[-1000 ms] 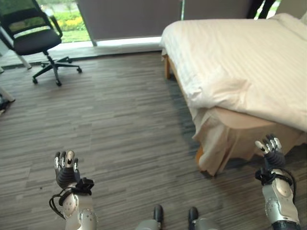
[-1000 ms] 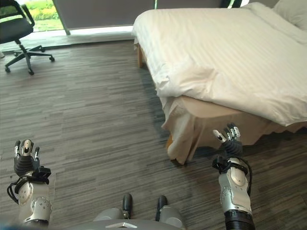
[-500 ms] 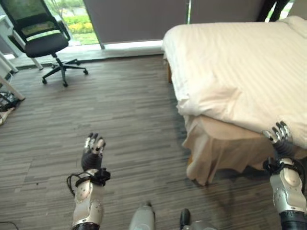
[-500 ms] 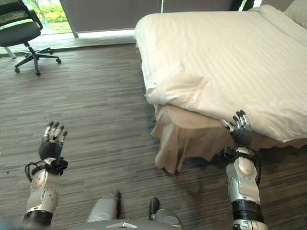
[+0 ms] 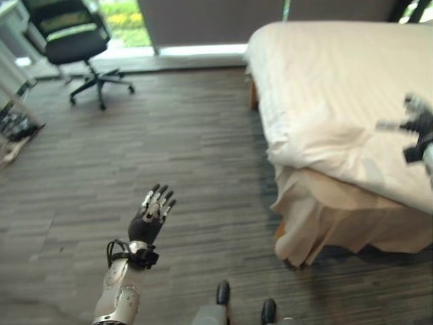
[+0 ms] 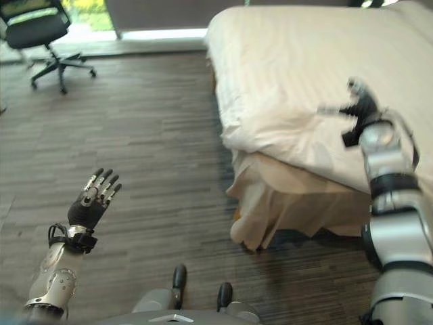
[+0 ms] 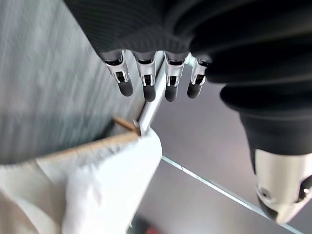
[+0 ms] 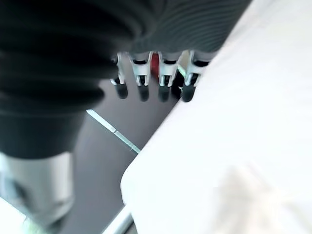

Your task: Making the bed.

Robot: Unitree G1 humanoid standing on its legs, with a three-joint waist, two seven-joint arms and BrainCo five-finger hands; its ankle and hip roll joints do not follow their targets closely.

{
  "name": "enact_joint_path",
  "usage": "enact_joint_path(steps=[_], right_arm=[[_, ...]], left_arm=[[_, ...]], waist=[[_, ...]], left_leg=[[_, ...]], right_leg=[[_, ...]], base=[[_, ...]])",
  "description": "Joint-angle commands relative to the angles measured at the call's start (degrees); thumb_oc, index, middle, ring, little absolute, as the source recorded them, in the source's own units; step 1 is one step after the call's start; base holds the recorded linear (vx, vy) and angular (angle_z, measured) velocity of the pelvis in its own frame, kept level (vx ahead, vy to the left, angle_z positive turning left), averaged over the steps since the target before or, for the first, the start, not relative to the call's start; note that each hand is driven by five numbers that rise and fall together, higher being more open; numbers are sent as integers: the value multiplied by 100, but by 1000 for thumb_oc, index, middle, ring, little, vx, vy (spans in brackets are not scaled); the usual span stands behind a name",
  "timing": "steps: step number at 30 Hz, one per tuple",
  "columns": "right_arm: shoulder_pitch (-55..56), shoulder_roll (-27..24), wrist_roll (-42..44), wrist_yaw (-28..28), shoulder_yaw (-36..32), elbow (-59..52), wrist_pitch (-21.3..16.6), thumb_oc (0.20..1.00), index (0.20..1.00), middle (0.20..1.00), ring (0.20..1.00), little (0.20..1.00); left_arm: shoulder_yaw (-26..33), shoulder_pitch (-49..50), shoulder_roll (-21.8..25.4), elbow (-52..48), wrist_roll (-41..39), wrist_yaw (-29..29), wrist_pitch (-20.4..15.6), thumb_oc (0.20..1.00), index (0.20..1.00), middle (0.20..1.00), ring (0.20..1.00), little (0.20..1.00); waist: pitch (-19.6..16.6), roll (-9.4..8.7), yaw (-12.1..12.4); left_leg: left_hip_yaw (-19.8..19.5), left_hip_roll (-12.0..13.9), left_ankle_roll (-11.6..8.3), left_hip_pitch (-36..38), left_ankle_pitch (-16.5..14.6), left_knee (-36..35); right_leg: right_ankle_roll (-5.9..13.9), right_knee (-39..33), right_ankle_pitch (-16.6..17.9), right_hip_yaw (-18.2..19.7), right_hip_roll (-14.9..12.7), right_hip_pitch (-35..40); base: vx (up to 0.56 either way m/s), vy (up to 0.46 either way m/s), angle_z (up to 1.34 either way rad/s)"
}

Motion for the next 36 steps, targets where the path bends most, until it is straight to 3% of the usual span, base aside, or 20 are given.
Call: enact_joint_path(steps=[1, 4, 8, 9, 17, 28, 36], right_arm=[[-867, -261, -519, -225, 670, 270, -6, 1000, 1000, 1000, 1000, 1000], [-1680, -290, -1191, -277, 1476, 849, 91, 1000, 1000, 1000, 1000, 1000], [-1992, -344, -1585, -365, 1818, 1113, 185, 1000, 1000, 1000, 1000, 1000], [-2223, -410, -2091, -379, 2207, 1248, 285, 1000, 1000, 1000, 1000, 1000], [-3066, -788, -2776, -489, 3039, 1691, 621, 1000, 1000, 1000, 1000, 1000], [-3137, -1056, -2529, -548, 3163, 1723, 617, 1000, 1000, 1000, 1000, 1000], [-3175, -1127, -2341, -659, 3164, 1653, 523, 1000, 1000, 1000, 1000, 1000]], left_arm=[[17, -144, 462, -392, -194, -121, -171, 1000, 1000, 1000, 1000, 1000], [-128, -101, 541, -407, -158, -103, -124, 1000, 1000, 1000, 1000, 1000], [-197, -63, 520, -335, -134, -74, -77, 1000, 1000, 1000, 1000, 1000], [-172, -24, 555, -365, -107, -26, -70, 1000, 1000, 1000, 1000, 1000], [-425, 5, 527, -458, 89, 140, 39, 1000, 1000, 1000, 1000, 1000], [-546, -72, 449, -531, 154, 256, -5, 1000, 1000, 1000, 1000, 1000], [-634, -159, 380, -780, 318, 512, -187, 1000, 1000, 1000, 1000, 1000]], waist=[[182, -176, 103], [323, -143, 242], [449, -80, 326], [497, -64, 365], [634, -65, 332], [832, -92, 254], [1200, 54, 358]], left_leg=[[-128, 67, -158, -44, 32, -4], [-325, -14, -188, -444, 132, -4], [-454, -61, -205, -670, 207, -4], [-519, -87, -224, -821, 253, -4], [-630, -129, -248, -1224, 345, -4], [-579, -149, -250, -1500, 381, -4], [-640, -198, -323, -2217, 492, -4]], right_leg=[[274, 62, 554, -28, -233, -450], [309, 62, 633, -112, -268, -780], [319, 62, 670, -140, -269, -976], [329, 62, 704, -135, -271, -1115], [352, 62, 790, -50, -260, -1511], [364, 62, 862, 86, -232, -1829], [425, 62, 1036, 114, -196, -2530]], base=[[-65, 12, 34], [-52, 3, 36], [-38, 0, 24], [0, 0, 0], [-3, -4, 2], [-5, -5, -7], [-40, -30, -8]])
